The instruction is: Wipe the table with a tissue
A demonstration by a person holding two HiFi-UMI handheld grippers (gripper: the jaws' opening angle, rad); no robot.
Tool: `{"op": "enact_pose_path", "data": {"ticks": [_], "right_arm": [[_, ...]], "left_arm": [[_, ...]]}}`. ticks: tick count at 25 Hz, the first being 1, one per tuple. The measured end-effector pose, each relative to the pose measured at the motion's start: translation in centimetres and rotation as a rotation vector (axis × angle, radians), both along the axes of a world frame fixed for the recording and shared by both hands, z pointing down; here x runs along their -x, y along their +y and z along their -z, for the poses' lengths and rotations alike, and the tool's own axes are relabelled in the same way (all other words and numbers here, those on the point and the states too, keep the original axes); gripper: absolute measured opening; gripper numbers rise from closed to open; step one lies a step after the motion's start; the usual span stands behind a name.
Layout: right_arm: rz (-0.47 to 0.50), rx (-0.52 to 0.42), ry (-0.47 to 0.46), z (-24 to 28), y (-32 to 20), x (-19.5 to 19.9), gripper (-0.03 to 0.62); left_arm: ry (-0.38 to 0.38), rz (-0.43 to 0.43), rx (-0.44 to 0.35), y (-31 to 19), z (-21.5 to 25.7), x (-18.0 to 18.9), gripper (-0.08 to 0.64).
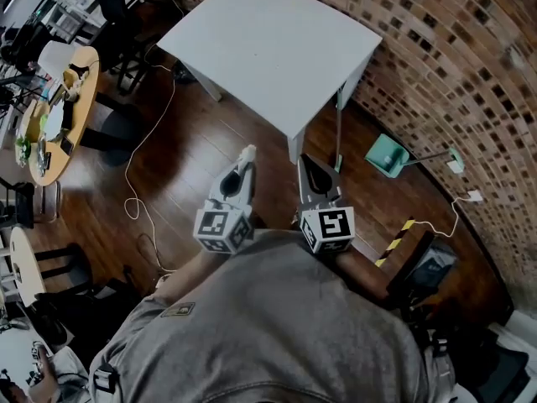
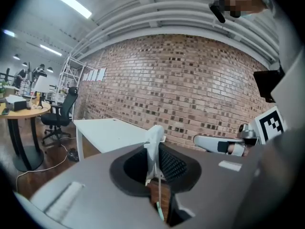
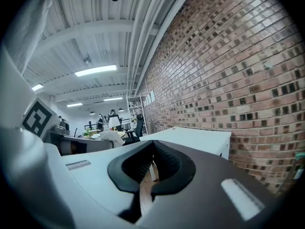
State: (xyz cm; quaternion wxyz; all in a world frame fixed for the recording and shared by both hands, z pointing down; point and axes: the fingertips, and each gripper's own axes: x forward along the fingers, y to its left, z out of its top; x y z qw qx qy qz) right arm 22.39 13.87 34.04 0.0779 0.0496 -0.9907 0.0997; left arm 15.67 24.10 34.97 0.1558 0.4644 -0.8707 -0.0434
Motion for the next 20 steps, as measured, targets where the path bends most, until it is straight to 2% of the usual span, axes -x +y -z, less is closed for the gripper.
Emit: {"op": "enact_pose_path", "data": {"ticks": [5,12,20], "right_arm": [[0.016,-0.002,0.027,-0.6,1.2,3.7,0.014],[-0.034,0.0,0.057,-1.4,2.9,10.9,0.014],[-0.153,-0.003,0.067,-1.1,6.2,19.2,0.014]], "left_arm": [[0.002,0.02,-0.01,1.7,-0.2,3.9,0.034],[0.032,-0.004,-0.054,3.5,-0.1,12.2,0.034],[0.017,-0.123,-0.057,6.4,-0.1,20.7,0.034]]}}
